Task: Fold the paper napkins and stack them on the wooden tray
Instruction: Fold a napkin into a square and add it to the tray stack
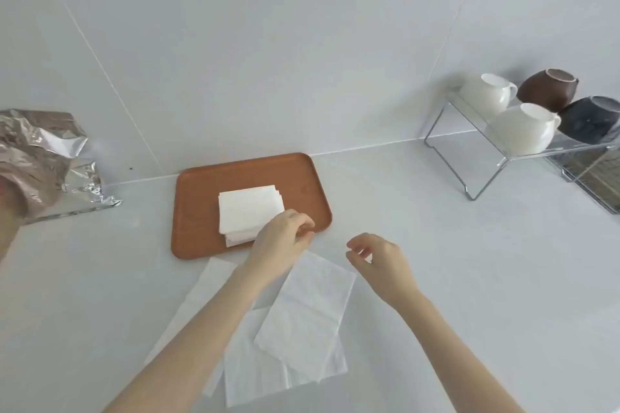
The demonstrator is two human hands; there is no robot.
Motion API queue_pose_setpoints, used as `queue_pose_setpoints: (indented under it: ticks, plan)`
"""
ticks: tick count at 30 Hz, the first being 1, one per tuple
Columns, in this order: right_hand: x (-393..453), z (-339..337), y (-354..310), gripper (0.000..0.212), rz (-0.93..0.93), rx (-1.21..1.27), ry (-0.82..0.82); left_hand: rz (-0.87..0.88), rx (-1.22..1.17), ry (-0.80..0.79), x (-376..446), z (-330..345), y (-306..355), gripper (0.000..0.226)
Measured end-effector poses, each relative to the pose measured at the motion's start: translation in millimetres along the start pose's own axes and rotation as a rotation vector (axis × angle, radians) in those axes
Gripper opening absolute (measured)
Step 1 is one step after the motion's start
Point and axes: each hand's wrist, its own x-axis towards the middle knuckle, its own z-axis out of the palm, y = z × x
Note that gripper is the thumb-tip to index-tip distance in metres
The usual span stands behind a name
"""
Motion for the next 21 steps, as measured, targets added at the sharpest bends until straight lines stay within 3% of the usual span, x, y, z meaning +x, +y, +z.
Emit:
queue_pose_setpoints:
  ticks: [11,21]
  plan:
    - [2.6,25.6,30.9,0.017,0.185,-0.203,-0.099,-0.037,0.248,-0.221,10.6,38.7,-28.4,0.028]
    - [6.4,27.6,27.7,0.011,0.153,-0.183,-0.078,-0.035,0.203,-0.181,10.9,32.2,-27.8,0.007]
